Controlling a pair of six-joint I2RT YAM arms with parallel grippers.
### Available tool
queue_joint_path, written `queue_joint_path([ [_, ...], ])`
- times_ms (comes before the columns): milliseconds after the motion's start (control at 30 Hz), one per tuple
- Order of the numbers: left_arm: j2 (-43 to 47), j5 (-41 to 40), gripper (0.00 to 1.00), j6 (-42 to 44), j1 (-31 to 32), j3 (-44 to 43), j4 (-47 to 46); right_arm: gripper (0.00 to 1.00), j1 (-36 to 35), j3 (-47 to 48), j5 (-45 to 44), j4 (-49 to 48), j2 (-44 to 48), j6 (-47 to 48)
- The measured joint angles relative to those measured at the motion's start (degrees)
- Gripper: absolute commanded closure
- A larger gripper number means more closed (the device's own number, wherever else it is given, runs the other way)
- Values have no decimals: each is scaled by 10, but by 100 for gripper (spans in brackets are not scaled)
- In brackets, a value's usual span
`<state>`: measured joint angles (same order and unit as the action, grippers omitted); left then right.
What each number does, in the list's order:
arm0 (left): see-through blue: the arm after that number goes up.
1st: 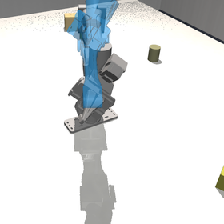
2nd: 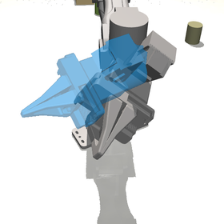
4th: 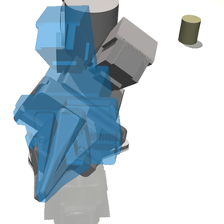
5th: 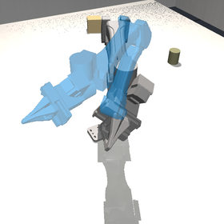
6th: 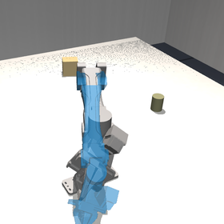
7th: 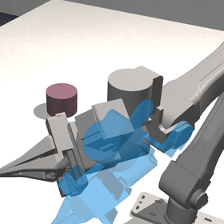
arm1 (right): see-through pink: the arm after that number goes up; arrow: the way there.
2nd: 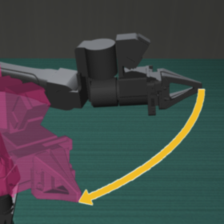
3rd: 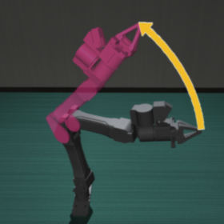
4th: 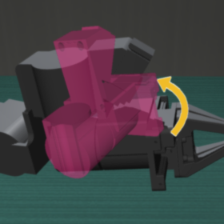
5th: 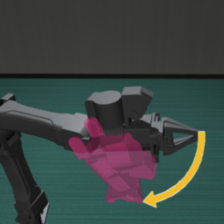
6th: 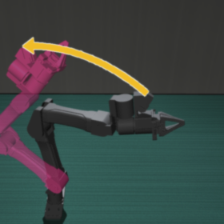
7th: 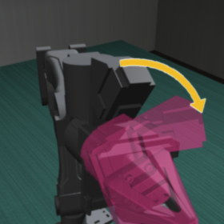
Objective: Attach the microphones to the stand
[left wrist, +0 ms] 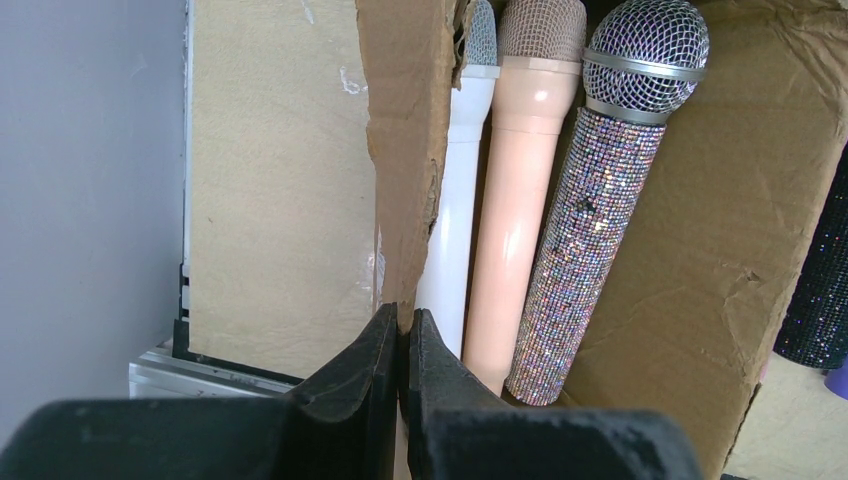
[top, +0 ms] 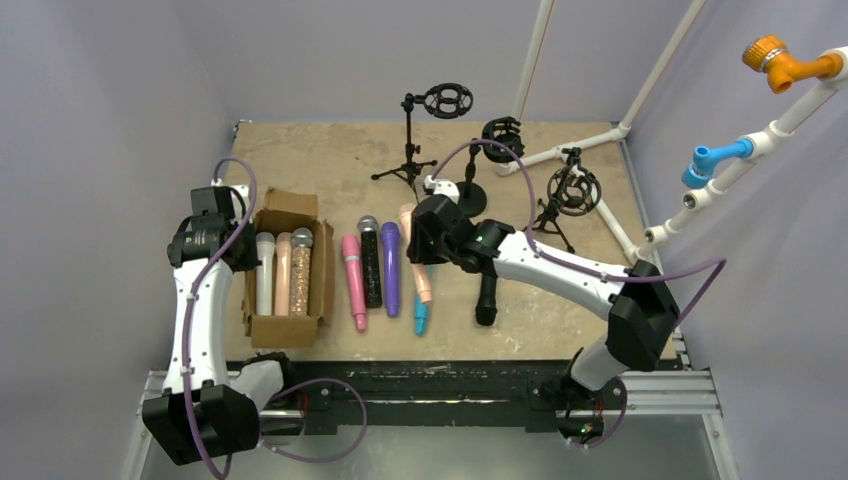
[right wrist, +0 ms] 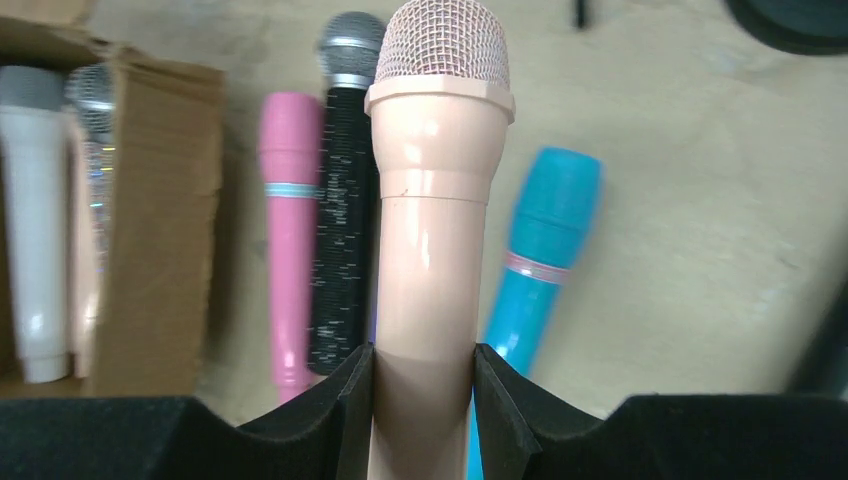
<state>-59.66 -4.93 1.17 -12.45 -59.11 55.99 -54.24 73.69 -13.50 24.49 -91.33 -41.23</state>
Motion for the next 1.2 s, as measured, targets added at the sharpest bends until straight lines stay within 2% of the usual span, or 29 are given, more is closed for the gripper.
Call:
queue_joint_path([
  [300,0,0,100,2,0,0,0,100,27,-125,-69,16,41,-14],
  [667,13,3,100,14,1,9,-2,98,45,-153,-96,12,-40,-23],
  [767,13,3,100,15,1,9,-2,86,45,-154,-98,12,-54,-25],
  [900,13,5,100,15,2,9,-2,46,45,-153,-106,14,-58,-32],
  [933,13,5,100,15,2,9,-2,40,45,-152,-110,17,-58,-35],
  [1067,13,6,100,15,2,9,-2,28,43,-150,-123,44,-57,-40],
  [1200,13,6,100,15,2,9,-2,28,15,-97,-147,105,-50,-42],
])
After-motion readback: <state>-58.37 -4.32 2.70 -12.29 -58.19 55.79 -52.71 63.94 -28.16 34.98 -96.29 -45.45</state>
